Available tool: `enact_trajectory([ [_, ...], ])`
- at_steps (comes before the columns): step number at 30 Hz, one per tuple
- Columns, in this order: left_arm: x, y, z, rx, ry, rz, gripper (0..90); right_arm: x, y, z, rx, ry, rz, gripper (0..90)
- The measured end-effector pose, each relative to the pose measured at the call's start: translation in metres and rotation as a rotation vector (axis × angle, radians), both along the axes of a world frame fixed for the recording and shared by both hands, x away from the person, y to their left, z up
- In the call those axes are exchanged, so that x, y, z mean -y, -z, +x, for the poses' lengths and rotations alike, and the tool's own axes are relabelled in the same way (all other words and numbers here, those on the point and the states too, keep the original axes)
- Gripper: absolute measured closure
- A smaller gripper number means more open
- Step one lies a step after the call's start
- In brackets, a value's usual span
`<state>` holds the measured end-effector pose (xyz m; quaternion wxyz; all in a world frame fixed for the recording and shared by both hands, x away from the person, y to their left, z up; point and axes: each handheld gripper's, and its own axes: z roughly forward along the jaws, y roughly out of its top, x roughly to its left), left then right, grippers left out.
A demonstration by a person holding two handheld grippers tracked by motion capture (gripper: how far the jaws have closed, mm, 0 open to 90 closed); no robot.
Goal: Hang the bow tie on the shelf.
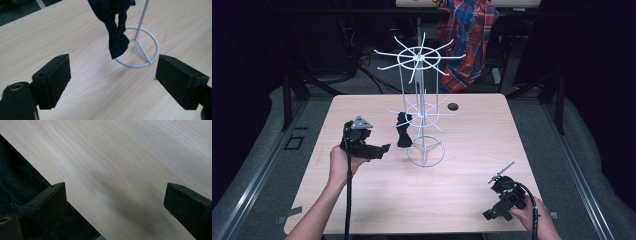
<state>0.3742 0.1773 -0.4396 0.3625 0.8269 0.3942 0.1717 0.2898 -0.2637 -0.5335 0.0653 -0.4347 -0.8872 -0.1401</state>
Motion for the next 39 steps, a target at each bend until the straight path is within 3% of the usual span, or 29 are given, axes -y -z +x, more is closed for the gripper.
enact_trajectory([
  [11,-0.014,0.012,-0.017,-0.037,-0.034,0.056,8.5,-0.001,0.001,-0.001,0.007,0.016,0.011,4.2],
  [14,-0.016,0.015,-0.020,-0.053,-0.038,0.072,6.9,0.000,-0.002,0.001,0.001,-0.022,-0.030,4.2],
  [16,-0.018,0.018,-0.023,-0.061,-0.047,0.084,6.1,-0.001,-0.001,-0.001,0.009,0.005,0.000,4.2],
  [19,-0.019,0.020,-0.026,-0.070,-0.052,0.093,5.1,0.000,-0.002,0.000,0.007,-0.014,-0.024,4.1],
  [20,-0.021,0.023,-0.030,-0.071,-0.059,0.101,5.1,-0.001,-0.002,-0.001,0.012,0.003,-0.007,4.1],
  [31,-0.025,0.037,-0.047,-0.117,-0.051,0.151,3.7,-0.001,0.000,-0.001,0.011,0.019,0.013,4.1],
  [34,-0.026,0.039,-0.050,-0.133,-0.045,0.169,2.9,0.000,-0.002,0.000,0.005,-0.014,-0.019,4.1],
  [39,-0.028,0.051,-0.061,-0.153,-0.039,0.184,3.3,-0.001,0.000,-0.001,0.016,0.008,-0.007,4.2],
])
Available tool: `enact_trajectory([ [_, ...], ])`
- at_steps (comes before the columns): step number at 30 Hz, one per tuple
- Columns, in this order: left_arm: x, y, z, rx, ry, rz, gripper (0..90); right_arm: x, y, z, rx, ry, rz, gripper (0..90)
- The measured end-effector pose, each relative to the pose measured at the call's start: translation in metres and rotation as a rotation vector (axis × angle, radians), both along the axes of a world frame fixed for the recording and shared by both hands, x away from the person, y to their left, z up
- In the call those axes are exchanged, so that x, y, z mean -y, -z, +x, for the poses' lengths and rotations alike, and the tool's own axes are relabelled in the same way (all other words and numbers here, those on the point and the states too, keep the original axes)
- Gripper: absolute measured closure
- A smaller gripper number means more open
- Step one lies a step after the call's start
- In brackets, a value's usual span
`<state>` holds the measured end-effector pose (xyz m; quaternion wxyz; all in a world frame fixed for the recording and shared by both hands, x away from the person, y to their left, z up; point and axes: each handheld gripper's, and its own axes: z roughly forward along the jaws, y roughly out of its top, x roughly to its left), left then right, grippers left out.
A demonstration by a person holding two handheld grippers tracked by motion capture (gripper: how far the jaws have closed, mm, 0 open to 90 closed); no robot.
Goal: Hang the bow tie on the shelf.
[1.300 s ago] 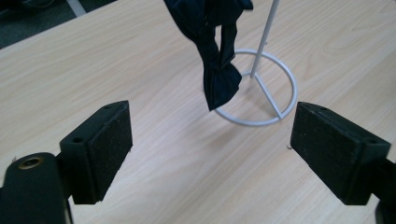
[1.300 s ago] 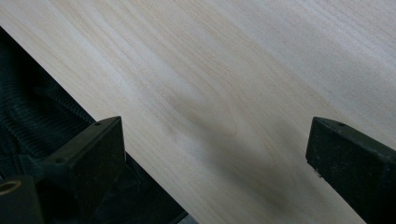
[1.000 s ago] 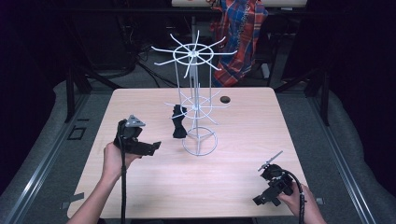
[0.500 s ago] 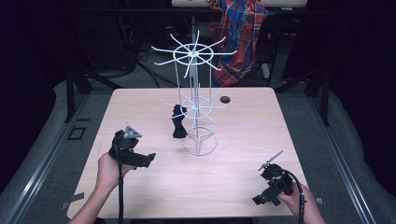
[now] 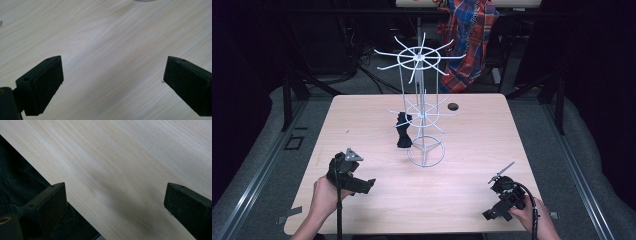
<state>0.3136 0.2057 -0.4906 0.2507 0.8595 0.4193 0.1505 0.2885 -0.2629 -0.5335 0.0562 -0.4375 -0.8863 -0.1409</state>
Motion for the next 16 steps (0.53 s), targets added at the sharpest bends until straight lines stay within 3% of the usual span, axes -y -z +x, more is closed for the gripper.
enact_trajectory([
  [2,0.001,0.004,-0.004,-0.004,0.004,0.029,3.8,0.000,0.000,0.000,-0.006,0.001,0.013,4.2],
  [5,0.003,0.009,-0.007,-0.023,0.017,0.037,3.5,0.000,0.000,0.000,0.001,-0.003,-0.002,4.2],
  [9,0.006,0.014,-0.002,-0.035,0.030,0.080,2.6,-0.002,-0.001,0.000,0.002,-0.017,0.001,4.2],
  [12,0.005,0.018,0.004,-0.057,0.027,0.073,1.6,0.000,-0.002,0.001,0.002,-0.026,-0.025,4.2],
  [14,0.003,0.020,0.006,-0.070,0.027,0.072,1.2,0.000,-0.001,0.001,0.001,-0.016,-0.007,4.3],
  [16,0.002,0.021,0.007,-0.073,0.020,0.069,1.1,0.000,-0.001,0.002,-0.001,-0.035,-0.018,4.3],
])
